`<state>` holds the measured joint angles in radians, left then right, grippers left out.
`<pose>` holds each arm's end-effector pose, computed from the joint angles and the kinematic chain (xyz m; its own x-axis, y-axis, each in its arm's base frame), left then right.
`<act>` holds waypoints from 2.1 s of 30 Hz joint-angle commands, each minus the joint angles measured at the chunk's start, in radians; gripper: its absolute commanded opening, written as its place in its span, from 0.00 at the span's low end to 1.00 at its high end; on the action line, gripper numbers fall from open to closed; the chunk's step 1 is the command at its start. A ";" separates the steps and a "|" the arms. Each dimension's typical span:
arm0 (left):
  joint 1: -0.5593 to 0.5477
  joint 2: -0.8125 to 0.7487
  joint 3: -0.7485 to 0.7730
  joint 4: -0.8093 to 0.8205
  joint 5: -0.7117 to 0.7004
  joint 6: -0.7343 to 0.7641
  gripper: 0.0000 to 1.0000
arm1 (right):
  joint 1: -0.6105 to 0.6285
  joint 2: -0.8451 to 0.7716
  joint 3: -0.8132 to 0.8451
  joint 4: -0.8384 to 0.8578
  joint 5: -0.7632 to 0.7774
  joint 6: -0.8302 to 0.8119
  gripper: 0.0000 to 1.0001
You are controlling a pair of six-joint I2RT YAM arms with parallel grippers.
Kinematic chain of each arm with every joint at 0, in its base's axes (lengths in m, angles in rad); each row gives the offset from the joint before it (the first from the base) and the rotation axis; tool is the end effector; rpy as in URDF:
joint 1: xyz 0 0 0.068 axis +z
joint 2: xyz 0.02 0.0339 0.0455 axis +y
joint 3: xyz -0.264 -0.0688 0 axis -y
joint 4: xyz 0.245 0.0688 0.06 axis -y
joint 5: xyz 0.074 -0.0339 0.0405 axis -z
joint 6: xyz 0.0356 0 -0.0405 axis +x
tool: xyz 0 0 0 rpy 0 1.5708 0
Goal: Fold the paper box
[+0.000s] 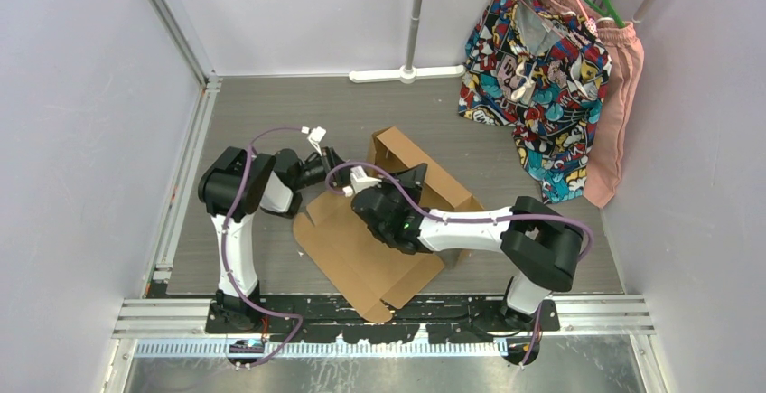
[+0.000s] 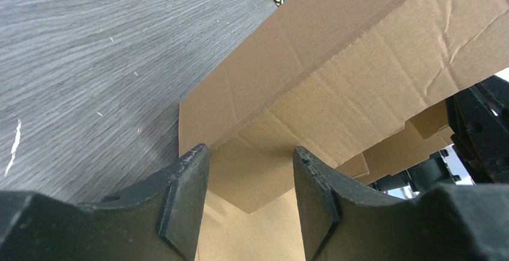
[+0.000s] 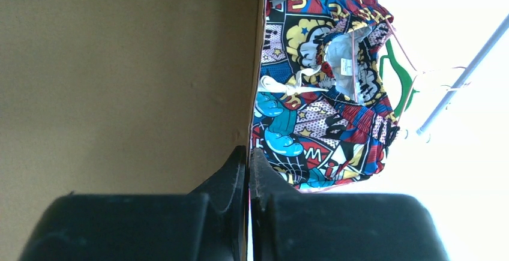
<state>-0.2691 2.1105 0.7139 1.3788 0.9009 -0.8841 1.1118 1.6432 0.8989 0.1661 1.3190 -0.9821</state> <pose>0.3332 -0.1208 0.1074 -0.7228 -0.2987 -0.6231 0.5704 0.2510 -0.7821 0.1768 0.2800 0.2097 -0.2475 -0.9686 -0.0248 -0.1259 0.0576 -0.9904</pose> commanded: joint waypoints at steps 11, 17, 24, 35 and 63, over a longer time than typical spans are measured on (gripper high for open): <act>0.000 -0.054 -0.051 0.052 -0.052 0.079 0.54 | 0.042 0.058 0.011 0.056 0.009 -0.027 0.06; 0.004 -0.060 -0.057 0.052 -0.057 0.085 0.54 | 0.057 0.088 0.010 0.110 0.021 -0.072 0.06; 0.008 -0.079 -0.066 0.052 -0.050 0.089 0.55 | 0.072 0.104 0.008 0.111 0.032 -0.065 0.06; 0.022 -0.099 -0.064 0.052 -0.033 0.106 0.55 | 0.093 0.117 0.023 0.090 0.034 -0.050 0.06; 0.029 -0.095 -0.058 0.052 -0.055 0.178 0.61 | 0.120 0.105 0.019 0.003 0.010 0.014 0.05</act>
<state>-0.2409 2.0415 0.6319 1.3762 0.8558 -0.7483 1.2232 1.7370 0.9207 0.2020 1.4387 -1.0344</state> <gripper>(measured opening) 0.606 0.090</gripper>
